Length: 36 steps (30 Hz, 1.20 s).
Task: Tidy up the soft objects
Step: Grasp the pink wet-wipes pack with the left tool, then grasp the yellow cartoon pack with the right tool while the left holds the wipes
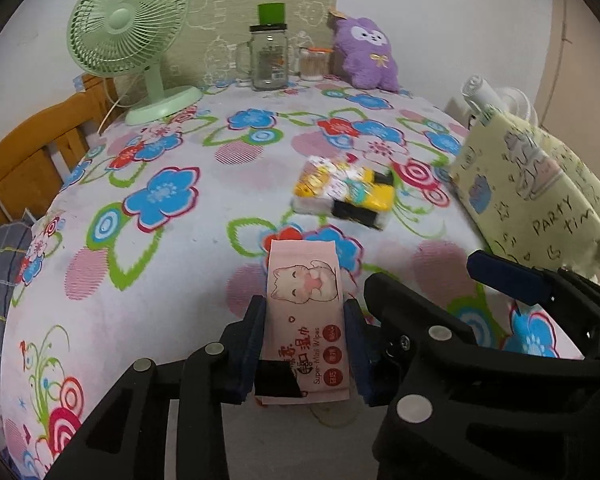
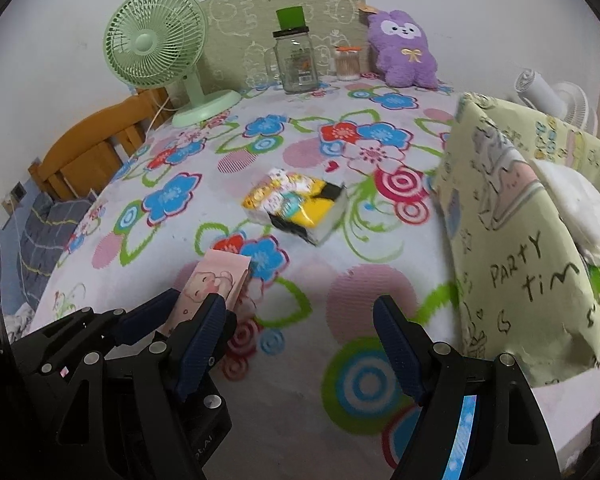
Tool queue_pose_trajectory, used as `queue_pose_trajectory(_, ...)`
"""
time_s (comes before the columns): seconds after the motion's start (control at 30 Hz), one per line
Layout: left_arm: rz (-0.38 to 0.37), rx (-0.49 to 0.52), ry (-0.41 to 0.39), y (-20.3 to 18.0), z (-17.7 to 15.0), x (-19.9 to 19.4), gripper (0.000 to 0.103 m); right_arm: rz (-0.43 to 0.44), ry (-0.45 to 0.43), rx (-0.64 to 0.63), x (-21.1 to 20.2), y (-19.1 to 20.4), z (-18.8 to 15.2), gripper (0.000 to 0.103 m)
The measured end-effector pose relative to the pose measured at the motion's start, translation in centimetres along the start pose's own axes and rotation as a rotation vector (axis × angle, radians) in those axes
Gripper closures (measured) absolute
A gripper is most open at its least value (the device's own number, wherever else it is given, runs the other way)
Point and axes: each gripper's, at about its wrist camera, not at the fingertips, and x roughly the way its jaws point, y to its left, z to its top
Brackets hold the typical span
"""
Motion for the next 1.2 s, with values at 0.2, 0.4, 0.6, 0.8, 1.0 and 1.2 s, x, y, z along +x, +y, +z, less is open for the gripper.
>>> queue_pose_trajectory(0.2, 0.016, -0.023, -0.003, 1.1, 1.5, 0.4, 0.064, 0.0, 0.0, 0.0, 1.3, 0.7, 1.8, 0.023)
queue_pose_trajectory(0.4, 0.042, -0.038, -0.004, 2.3, 2.9, 1.2, 0.064, -0.006, -0.01, 0.009, 2.4, 1.3, 3.5, 0.019)
queue_pose_trajectory(0.6, 0.056, -0.023, -0.014, 2.7, 4.3, 2.1, 0.064, -0.042, -0.012, -0.003, 3.8, 1.7, 5.3, 0.011)
queue_pose_trajectory(0.8, 0.052, -0.014, 0.01, 3.4, 5.6, 3.8, 0.064, -0.064, 0.008, -0.004, 5.7, 1.6, 6.5, 0.009)
queue_pose_trajectory(1.0, 0.056, -0.001, 0.033, 3.6, 6.3, 5.3, 0.064, -0.102, 0.021, 0.003, 7.4, 1.4, 7.4, 0.009)
queue_pose_trajectory(1.2, 0.031, -0.018, 0.05, 4.0, 6.3, 6.3, 0.064, -0.107, 0.053, 0.017, 9.1, 1.0, 7.5, 0.009)
